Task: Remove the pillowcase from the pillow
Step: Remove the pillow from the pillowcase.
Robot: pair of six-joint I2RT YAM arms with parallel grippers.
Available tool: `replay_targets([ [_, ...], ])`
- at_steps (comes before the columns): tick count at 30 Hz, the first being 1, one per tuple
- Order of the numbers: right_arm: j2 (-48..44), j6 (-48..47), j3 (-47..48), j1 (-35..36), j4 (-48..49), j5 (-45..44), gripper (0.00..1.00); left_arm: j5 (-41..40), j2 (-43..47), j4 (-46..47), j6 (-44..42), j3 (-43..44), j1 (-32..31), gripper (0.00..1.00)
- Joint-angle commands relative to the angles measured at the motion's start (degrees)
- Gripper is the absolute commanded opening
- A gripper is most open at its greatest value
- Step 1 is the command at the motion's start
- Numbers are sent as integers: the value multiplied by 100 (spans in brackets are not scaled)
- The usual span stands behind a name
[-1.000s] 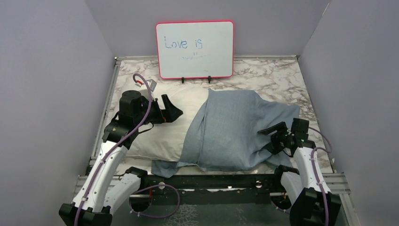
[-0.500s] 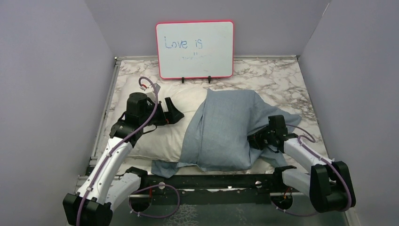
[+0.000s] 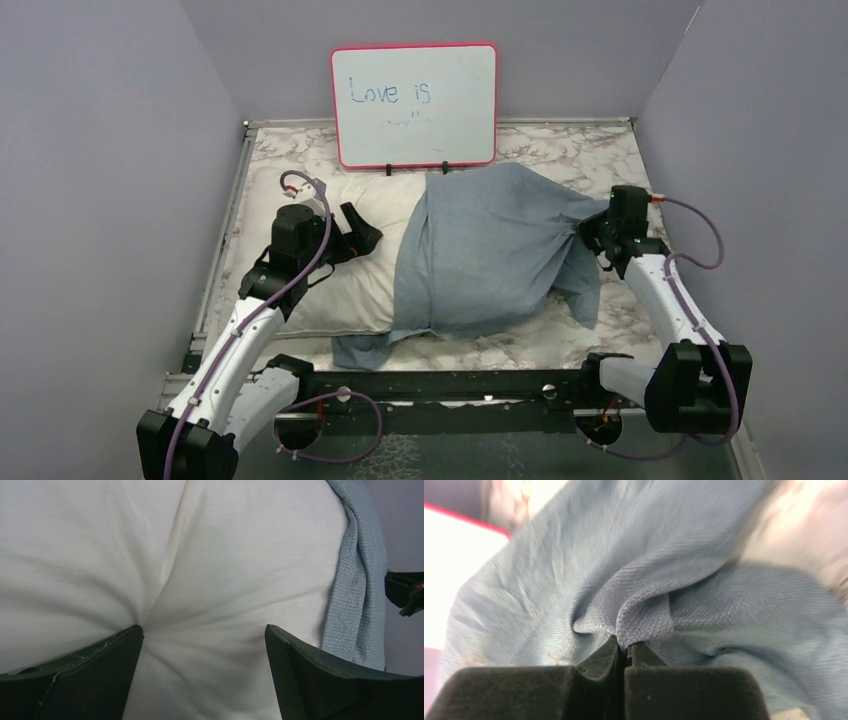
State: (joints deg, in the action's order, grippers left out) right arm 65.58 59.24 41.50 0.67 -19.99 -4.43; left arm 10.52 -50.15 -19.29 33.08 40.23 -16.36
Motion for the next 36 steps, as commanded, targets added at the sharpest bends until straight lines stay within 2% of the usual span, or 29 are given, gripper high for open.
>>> replay_targets([
  [1, 40, -989, 603, -755, 29, -537, 1, -1006, -197, -1112, 65, -342, 91, 97],
  [5, 345, -1353, 1254, -1174, -171, -113, 1, -1175, -188, -1177, 27, -274, 194, 97],
  [8, 661, -1591, 1756, -1202, -403, -53, 1, -1103, -216, -1209, -24, -248, 270, 97],
  [11, 780, -1652, 1978, -1519, -450, -66, 1, -1088, -255, -1258, -61, -208, 294, 97],
  [14, 884, -1878, 2191, -1779, -396, 563, 1, -1071, -220, -1306, -108, -173, 313, 97],
  [16, 1040, -2127, 2235, -1776, -393, 1342, 2, -1059, -198, -1234, -115, -202, 319, 97],
  [17, 1136, -2259, 2217, -1780, -406, 1815, 5, -875, -209, -1179, -136, -214, 321, 96],
  [19, 1316, -2455, 2130, -1773, -587, 2762, 25, -632, -217, -1071, -165, -244, 326, 95],
  [21, 1297, -2551, 1831, -1749, -616, 3356, 36, -438, -230, -995, -191, -281, 324, 95],
  [25, 369, -2407, 1097, -1719, -940, 2946, 56, -232, -215, -968, -262, -288, 325, 94],
  [27, -184, -2255, 784, -1721, -1214, 2689, 60, -213, -201, -965, -267, -296, 323, 94],
  [32, -1612, -1702, 31, -1718, -1875, 2561, 63, -131, -238, -906, -299, -317, 326, 94],
  [35, -2339, -1058, -388, -1719, -2275, 2576, 83, -129, -233, -894, -306, -319, 326, 94],
  [36, -2520, -904, -535, -1714, -2218, 2721, 84, -125, -232, -888, -303, -329, 326, 94],
])
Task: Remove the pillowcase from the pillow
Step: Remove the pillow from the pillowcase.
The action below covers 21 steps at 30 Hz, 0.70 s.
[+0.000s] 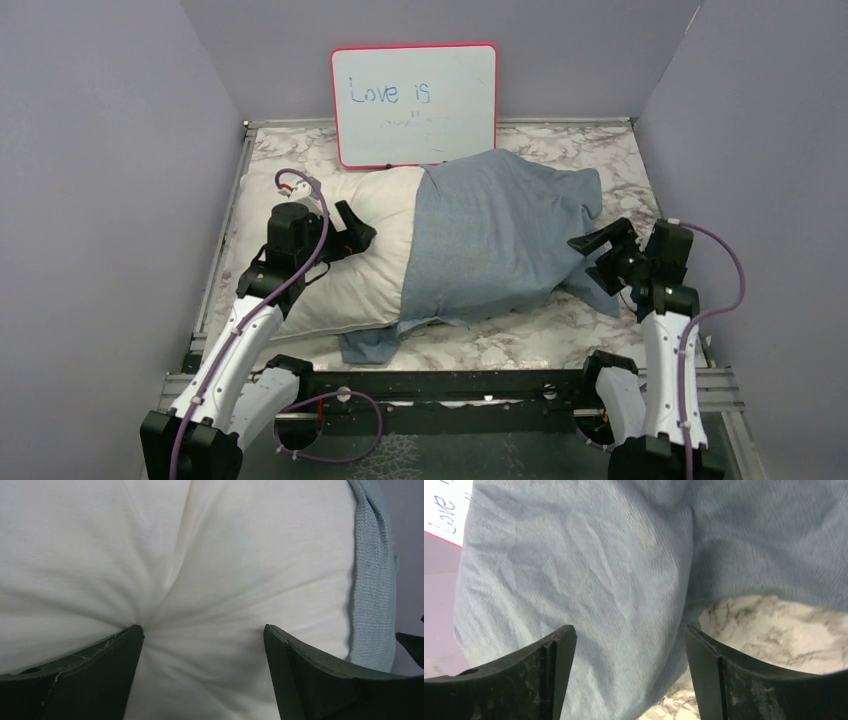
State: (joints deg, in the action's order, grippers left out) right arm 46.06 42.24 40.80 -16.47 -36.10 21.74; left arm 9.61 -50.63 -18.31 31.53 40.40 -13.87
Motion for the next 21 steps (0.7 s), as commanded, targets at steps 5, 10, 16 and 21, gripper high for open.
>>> replay_targets([
  [5, -751, 1288, -986, -2, -407, 367, 100, 30, -168, -989, -177, -339, 74, 94],
  [10, -270, 1737, -1811, 20, 404, 701, 100, 29, -154, -887, -87, -409, 75, 94],
  [16, 772, 2500, -2282, 939, 2418, 561, 100, 78, -219, -845, -94, -428, 73, 94],
  [21, 2009, 3308, -1799, 2511, 3202, -318, 100, 42, -243, -826, -92, -430, 72, 94],
])
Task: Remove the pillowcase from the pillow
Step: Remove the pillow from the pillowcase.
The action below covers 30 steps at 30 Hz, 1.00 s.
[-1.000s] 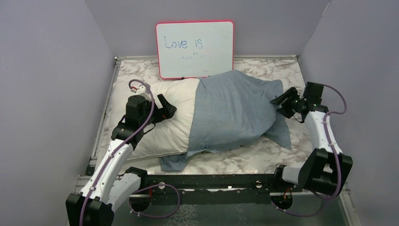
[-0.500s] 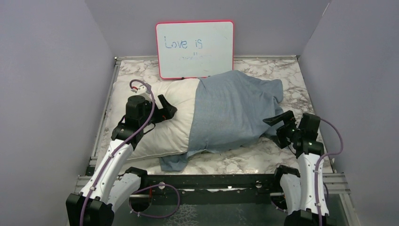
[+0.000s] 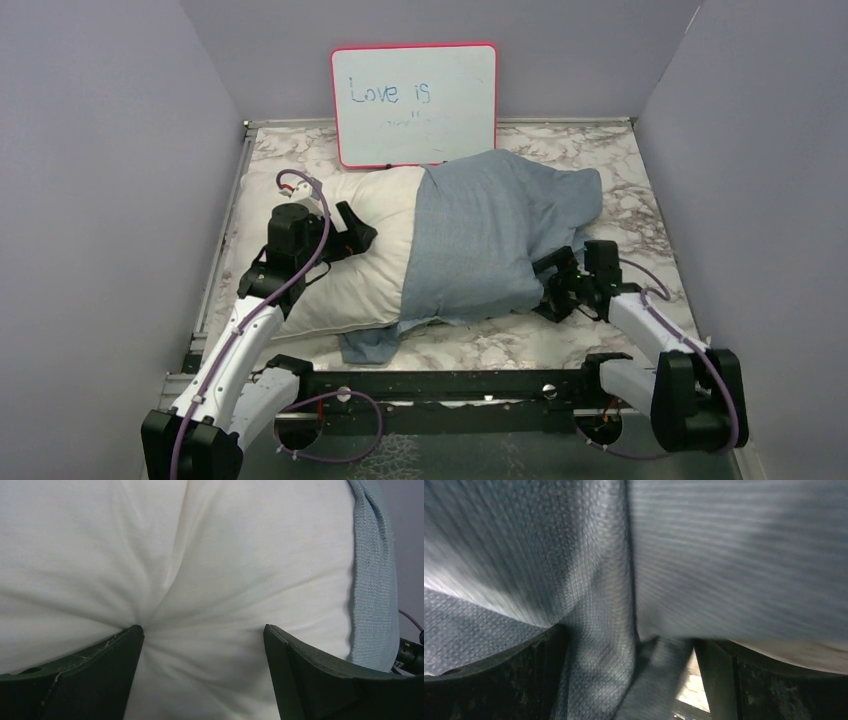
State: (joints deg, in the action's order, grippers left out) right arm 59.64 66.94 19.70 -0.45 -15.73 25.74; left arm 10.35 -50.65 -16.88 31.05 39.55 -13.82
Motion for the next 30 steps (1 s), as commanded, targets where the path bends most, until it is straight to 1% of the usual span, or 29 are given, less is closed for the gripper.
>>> replay_targets([
  [1, 790, 1008, 382, 1132, 1240, -1010, 100, -34, -231, -966, -54, -343, 72, 94],
  [3, 964, 1326, 480, 1324, 1162, -1533, 98, -50, -195, -979, -46, -343, 66, 94],
  [6, 742, 1795, 468, 1328, 859, -2276, 73, -90, -129, -1008, -46, -345, 71, 94],
  [8, 312, 1936, 452, 1330, 678, -3043, 50, -132, -104, -1016, -42, -343, 67, 94],
  [9, 78, 1941, 433, 1330, 620, -3352, 37, -145, -103, -1011, -38, -343, 71, 94],
  [10, -162, 1900, 422, 1328, 597, -3614, 20, -156, -121, -1012, -37, -345, 73, 94],
  [11, -362, 1821, 442, 1320, 548, -3823, 7, -155, -142, -1010, -37, -339, 73, 94],
  [12, -509, 1672, 532, 1314, 424, -4023, 1, -142, -178, -1016, -37, -335, 66, 94],
  [18, -634, 846, 1658, 1261, -752, -5004, 0, -180, -255, -1013, -55, -325, 73, 94],
  [21, -668, 302, 2040, 1082, -930, -5453, 0, -170, -231, -1035, -55, -328, 70, 94],
  [26, -588, -660, 2754, 652, -1167, -5581, 0, -372, -374, -1175, -72, -261, 71, 93],
  [30, -549, -1208, 3242, 487, -1427, -5881, 0, -387, -588, -1212, -81, -247, 72, 87],
])
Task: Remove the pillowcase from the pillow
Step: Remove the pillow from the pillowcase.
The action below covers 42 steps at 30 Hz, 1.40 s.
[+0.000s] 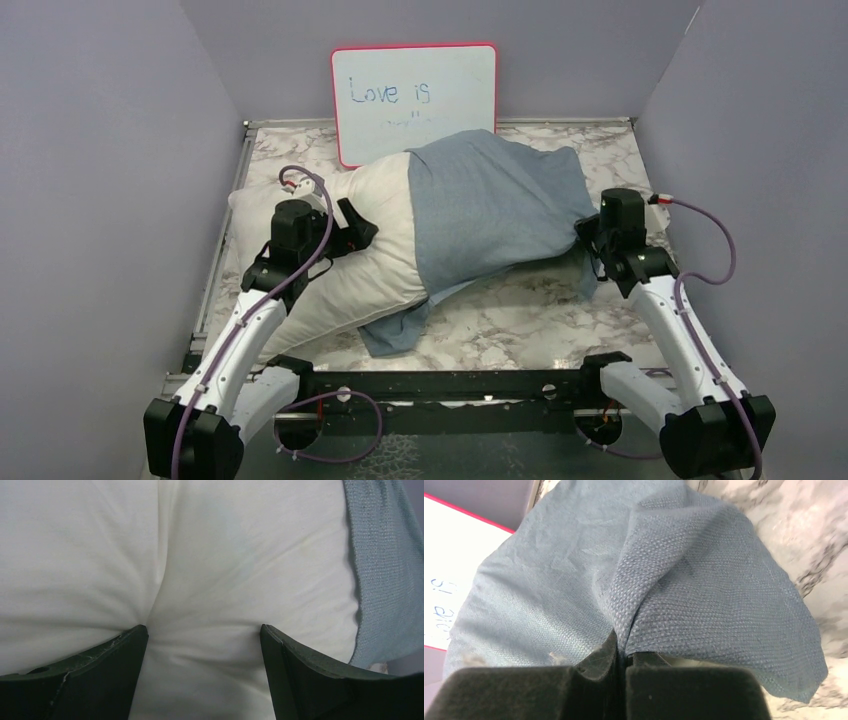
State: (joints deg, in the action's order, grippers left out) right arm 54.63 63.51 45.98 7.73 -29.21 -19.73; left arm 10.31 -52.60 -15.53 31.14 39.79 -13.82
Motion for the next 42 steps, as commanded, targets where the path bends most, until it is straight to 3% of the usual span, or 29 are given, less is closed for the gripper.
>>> replay_targets([
  [1, -44, -973, 709, -386, -125, -1408, 0, -400, -446, -1364, -90, -262, 73, 86],
  [8, 241, -1824, 1459, -963, -226, -1316, 0, -526, -513, -1422, -93, -229, 69, 84],
  [19, 686, -2397, 2495, -2032, -728, 732, 0, -664, -424, -1454, -103, -207, 58, 83],
  [23, 473, -2441, 2275, -2037, -758, 1837, 0, 158, -2, -1059, -584, -147, -23, 88],
  [25, 274, -2404, 1848, -2038, -532, 2561, 0, 469, 317, -886, -913, 71, -212, 90],
  [30, 364, -2395, 1384, -2033, -481, 3249, 0, 568, 670, -850, -1885, 731, -1161, 95],
  [39, 402, -2548, 1482, -2038, -576, 3434, 0, 126, 416, -886, -3343, 903, -2390, 99],
  [42, 385, -2517, 1414, -2034, -544, 3515, 0, -501, 272, -864, -3899, 942, -2863, 99],
])
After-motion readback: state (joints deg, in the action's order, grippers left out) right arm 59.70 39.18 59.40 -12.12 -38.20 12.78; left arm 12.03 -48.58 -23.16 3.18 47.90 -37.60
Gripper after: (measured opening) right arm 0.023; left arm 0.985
